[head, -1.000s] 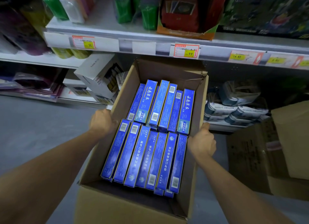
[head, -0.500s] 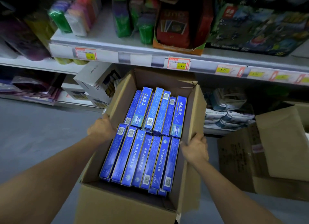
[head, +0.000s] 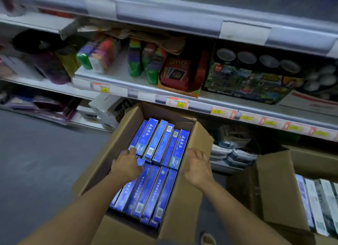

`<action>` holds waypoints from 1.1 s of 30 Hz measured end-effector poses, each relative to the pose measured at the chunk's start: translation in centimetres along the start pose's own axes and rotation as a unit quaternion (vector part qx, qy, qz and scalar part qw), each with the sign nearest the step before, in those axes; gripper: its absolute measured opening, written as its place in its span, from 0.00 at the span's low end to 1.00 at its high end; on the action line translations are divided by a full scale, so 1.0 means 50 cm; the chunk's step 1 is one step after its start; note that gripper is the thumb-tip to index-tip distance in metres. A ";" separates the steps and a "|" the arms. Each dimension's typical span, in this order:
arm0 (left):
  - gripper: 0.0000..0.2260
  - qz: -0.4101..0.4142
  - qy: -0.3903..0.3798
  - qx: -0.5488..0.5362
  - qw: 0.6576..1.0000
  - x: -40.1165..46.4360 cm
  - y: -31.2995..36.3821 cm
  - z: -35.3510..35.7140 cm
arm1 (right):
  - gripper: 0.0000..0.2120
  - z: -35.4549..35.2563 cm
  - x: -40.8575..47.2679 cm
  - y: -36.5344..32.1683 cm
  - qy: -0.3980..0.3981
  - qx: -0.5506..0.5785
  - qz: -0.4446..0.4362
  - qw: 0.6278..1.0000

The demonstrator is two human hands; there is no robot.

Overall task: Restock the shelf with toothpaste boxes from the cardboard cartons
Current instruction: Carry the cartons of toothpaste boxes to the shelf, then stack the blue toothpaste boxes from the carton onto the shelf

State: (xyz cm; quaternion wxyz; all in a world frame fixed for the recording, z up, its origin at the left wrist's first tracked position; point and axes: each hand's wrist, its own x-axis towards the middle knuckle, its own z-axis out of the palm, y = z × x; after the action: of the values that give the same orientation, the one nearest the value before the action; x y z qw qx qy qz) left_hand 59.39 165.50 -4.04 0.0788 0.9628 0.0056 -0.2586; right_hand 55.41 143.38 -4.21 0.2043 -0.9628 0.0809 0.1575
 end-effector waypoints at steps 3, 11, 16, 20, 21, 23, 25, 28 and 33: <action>0.28 -0.039 0.009 -0.017 0.999 -0.026 0.054 -0.003 | 0.32 -0.042 0.023 0.039 -0.015 -0.033 -0.054 0.998; 0.30 -0.118 0.039 -0.086 0.988 -0.096 0.149 0.029 | 0.30 -0.123 0.075 0.102 -0.072 -0.076 -0.153 0.983; 0.30 -0.159 0.038 -0.121 0.979 -0.119 0.120 0.043 | 0.30 -0.105 0.106 0.065 -0.108 -0.100 -0.194 0.970; 0.30 -0.196 0.032 -0.145 0.969 -0.111 0.064 0.064 | 0.32 -0.082 0.140 0.020 -0.142 -0.138 -0.220 0.955; 0.30 -0.204 0.026 -0.149 0.967 -0.106 0.051 0.069 | 0.32 -0.076 0.149 0.010 -0.147 -0.145 -0.223 0.953; 0.30 -0.216 0.019 -0.155 0.964 -0.088 0.026 0.083 | 0.31 -0.059 0.171 -0.010 -0.152 -0.153 -0.229 0.949; 0.29 -0.223 0.013 -0.164 0.961 -0.069 0.005 0.103 | 0.31 -0.039 0.194 -0.026 -0.156 -0.155 -0.229 0.948; 0.28 -0.227 -0.005 -0.161 0.960 -0.043 -0.016 0.137 | 0.32 -0.005 0.221 -0.043 -0.162 -0.157 -0.241 0.944; 0.29 -0.239 -0.012 -0.129 0.962 0.002 -0.026 0.219 | 0.33 0.064 0.258 -0.052 -0.186 -0.170 -0.252 0.934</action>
State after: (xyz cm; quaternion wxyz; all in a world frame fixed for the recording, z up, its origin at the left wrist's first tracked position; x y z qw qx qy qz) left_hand 53.96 165.09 -13.65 0.1388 0.9120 0.2676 -0.2782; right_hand 67.19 145.90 -10.34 0.0825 -0.9252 -0.2320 0.2887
